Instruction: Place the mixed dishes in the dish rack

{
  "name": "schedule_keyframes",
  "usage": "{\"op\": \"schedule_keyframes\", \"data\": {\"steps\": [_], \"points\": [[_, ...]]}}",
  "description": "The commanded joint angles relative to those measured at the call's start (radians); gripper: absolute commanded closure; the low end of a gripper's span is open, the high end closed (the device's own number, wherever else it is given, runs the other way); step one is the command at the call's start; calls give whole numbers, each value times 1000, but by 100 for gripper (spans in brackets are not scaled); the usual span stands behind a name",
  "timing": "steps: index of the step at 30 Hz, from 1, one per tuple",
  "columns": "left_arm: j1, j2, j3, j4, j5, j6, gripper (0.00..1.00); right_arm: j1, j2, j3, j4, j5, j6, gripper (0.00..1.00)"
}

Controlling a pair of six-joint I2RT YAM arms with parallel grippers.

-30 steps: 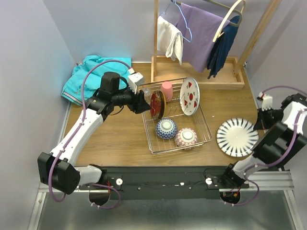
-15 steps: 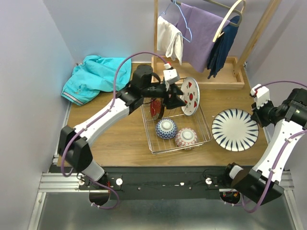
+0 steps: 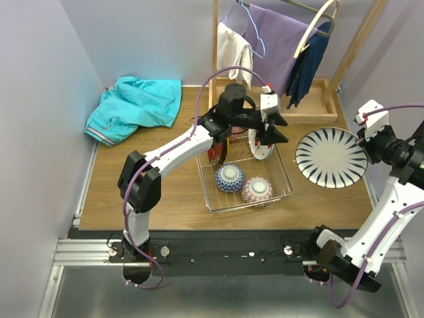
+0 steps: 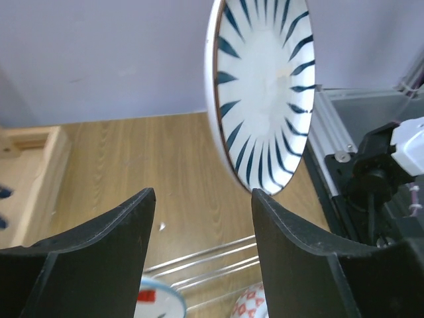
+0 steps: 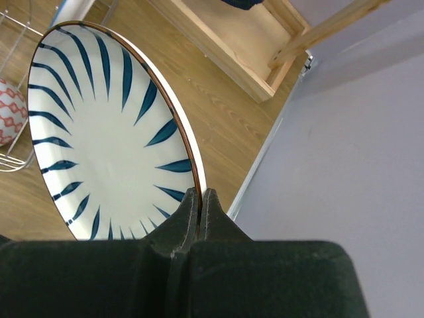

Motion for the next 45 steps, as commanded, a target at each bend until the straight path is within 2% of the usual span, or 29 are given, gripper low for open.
{"op": "schedule_keyframes", "data": {"steps": [1,10,15,18,19,21,22,24,25,28,29,30,31,32,33,35,40,45], "points": [[-44,57,57,138,55,-85,31,0,-15,45,-29,-81,38,100],[-82,142,145,181,60,-160,33,0,0,61,-29,-126,26,100],[-118,186,202,185,54,-171,37,9,7,78,-29,-141,20,100],[-129,214,232,194,54,-192,51,20,7,76,-29,-135,12,99],[-130,221,237,197,54,-197,59,25,7,76,-29,-136,12,99],[-132,225,240,197,51,-197,69,34,7,76,-29,-138,14,100],[-132,225,242,195,51,-197,79,36,8,75,-27,-141,15,100],[-132,223,237,189,54,-192,90,42,10,72,-29,-139,17,99],[-132,219,233,181,52,-189,100,43,11,72,-29,-136,17,100],[-127,203,217,163,38,-172,100,48,29,73,-27,-139,44,99],[-121,199,216,160,37,-169,100,48,51,76,-27,-144,75,90],[-118,194,211,154,35,-162,100,48,63,85,-27,-146,95,51],[-115,186,209,143,35,-143,100,48,75,93,-27,-149,115,42],[-112,182,208,139,34,-135,100,48,88,99,-27,-158,130,38],[-107,179,209,135,35,-129,100,48,103,105,-27,-165,132,34],[-104,172,211,128,31,-114,100,48,117,104,-29,-195,127,32],[-99,160,216,117,24,-100,100,57,152,70,-29,-227,155,32],[-86,157,231,100,18,-71,100,83,116,-13,-29,-300,84,32]]}}
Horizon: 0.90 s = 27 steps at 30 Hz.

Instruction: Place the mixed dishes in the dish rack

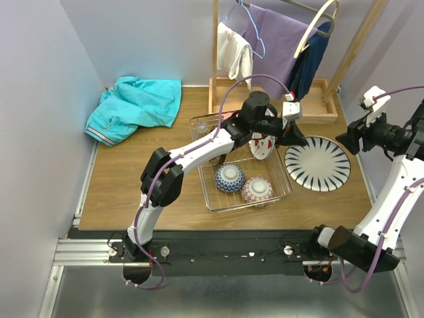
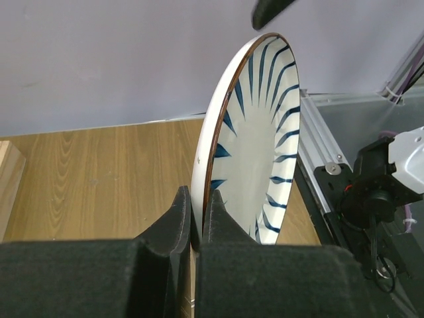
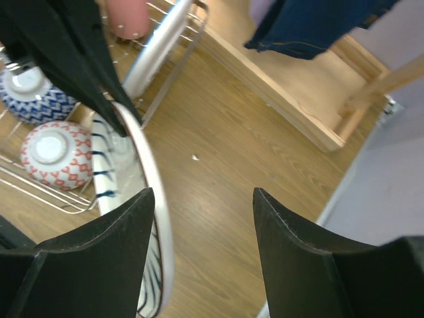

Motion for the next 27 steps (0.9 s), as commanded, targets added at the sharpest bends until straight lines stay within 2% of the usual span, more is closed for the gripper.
{"op": "schedule_keyframes", "data": {"steps": [1,5,9,17,27], "points": [[17,-61,39,59,15,24,100,35,-36,-65,-35,-140,-34,32],[34,-63,52,55,10,38,100,123,-55,-107,-35,-116,-38,32],[52,-76,64,54,16,40,100,154,-69,-171,-35,-53,-75,33],[65,-116,55,36,35,46,100,154,-50,-179,-34,-21,-129,34],[65,-204,-22,20,50,57,100,154,8,-200,-15,13,-115,38]]}}
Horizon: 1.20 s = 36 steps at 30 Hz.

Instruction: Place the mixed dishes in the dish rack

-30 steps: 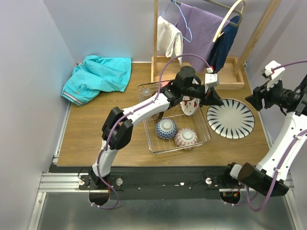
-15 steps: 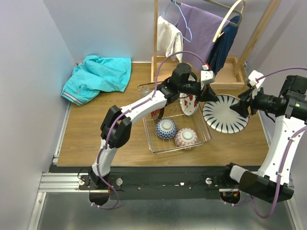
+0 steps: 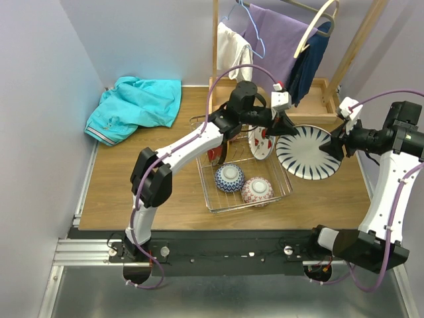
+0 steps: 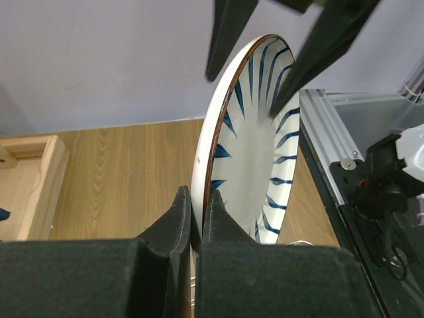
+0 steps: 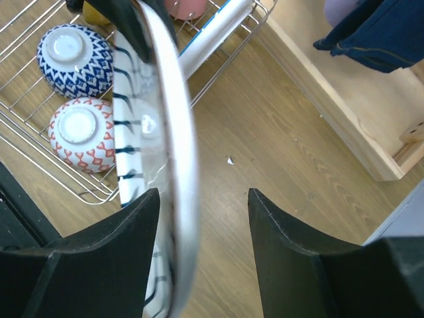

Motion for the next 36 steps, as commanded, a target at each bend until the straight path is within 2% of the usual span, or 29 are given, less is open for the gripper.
{"op": "schedule_keyframes", "data": {"steps": [1,3,6,7,9,10,11,12,13,15,16,17,18,19,20,21,23,26,29,31,33,35,36], "points": [[1,-135,-10,72,42,-3,100,6,16,-22,-19,18,-3,42],[1,-142,-18,63,39,23,100,6,28,-14,-22,-2,-2,51],[1,-149,-33,45,8,37,100,6,42,26,-44,-36,16,91],[1,-151,-41,43,-12,37,100,6,43,47,-44,-44,24,100],[1,-154,-50,45,-130,30,99,6,33,60,-41,-64,32,99],[1,-160,-58,45,-186,36,78,6,16,64,-19,-70,46,100],[1,-163,-58,48,-311,37,74,6,-2,63,11,-70,76,100],[6,-168,-56,49,-357,51,68,6,-19,54,49,-68,160,100],[9,-184,-52,54,-407,57,53,6,-39,41,149,-62,208,100],[24,-211,-50,62,-547,82,48,6,-122,-21,267,-55,344,99],[29,-243,-55,68,-594,112,43,6,-156,-46,389,-56,383,99],[41,-261,-58,68,-645,132,39,6,-191,-67,430,-77,414,100],[44,-283,-65,66,-778,148,36,7,-188,-63,444,-96,427,100],[49,-325,-93,63,-835,178,29,9,-179,-49,449,-114,446,100],[55,-352,-111,60,-878,192,27,14,-168,-42,470,-108,489,100],[72,-378,-137,59,-923,204,26,32,-150,-39,501,-93,598,100],[93,-459,-234,51,-1004,223,24,56,-130,-28,556,-41,647,100],[148,-568,-360,10,-1040,206,23,142,-112,-37,665,42,754,99],[208,-661,-467,-24,-1049,165,23,271,-90,-55,780,141,861,100],[233,-720,-539,-32,-1053,168,23,404,-67,-54,820,201,888,100],[236,-750,-579,-40,-1060,183,23,533,-29,-48,844,289,912,100],[241,-787,-624,-47,-1067,189,23,607,3,-42,883,368,934,100],[239,-797,-634,-55,-1078,183,23,695,11,-32,896,410,948,99]]}}
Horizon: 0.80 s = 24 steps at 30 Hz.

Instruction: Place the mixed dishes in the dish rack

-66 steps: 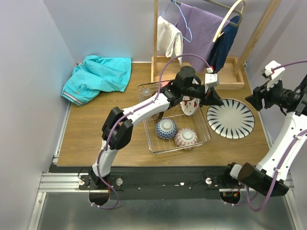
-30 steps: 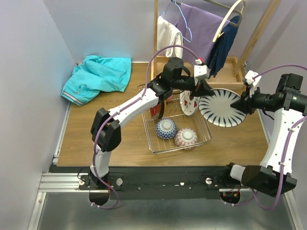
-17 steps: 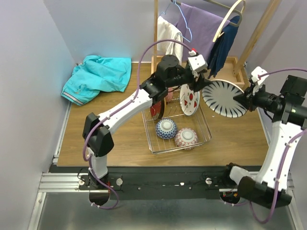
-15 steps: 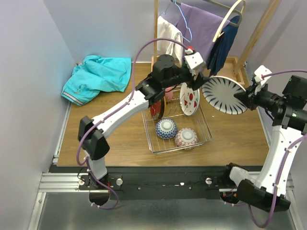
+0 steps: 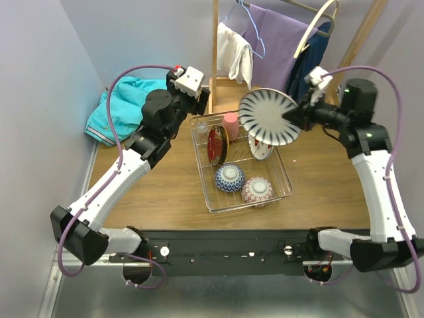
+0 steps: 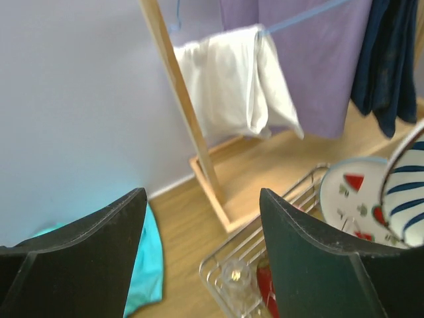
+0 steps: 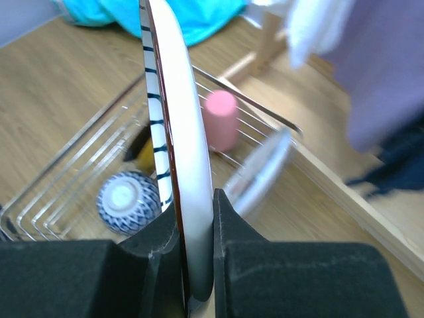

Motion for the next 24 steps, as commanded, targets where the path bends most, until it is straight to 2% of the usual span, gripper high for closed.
{"op": "schedule_keyframes", "data": {"steps": [1,2,3,6,8,10,13,17,20,24], "points": [[7,-71,-89,-60,-78,-11,23,260,34,38,228,223,124,100],[7,-78,-97,-66,-87,-26,23,312,39,41,241,336,118,99],[11,-84,-107,-71,-116,-37,23,397,48,50,250,383,114,100],[28,-107,-143,-95,-156,-108,30,465,71,56,282,561,183,100],[40,-127,-160,-112,-186,-151,37,489,86,75,291,720,209,100],[54,-147,-179,-129,-187,-158,44,525,108,91,313,816,240,100],[68,-180,-215,-140,-187,-154,48,593,141,104,349,995,227,100],[88,-208,-245,-160,-195,-145,48,679,209,93,435,1335,190,99],[102,-228,-262,-165,-195,-146,47,685,267,147,409,1449,239,100],[117,-248,-284,-169,-180,-142,46,685,283,171,370,1464,378,100]]}}
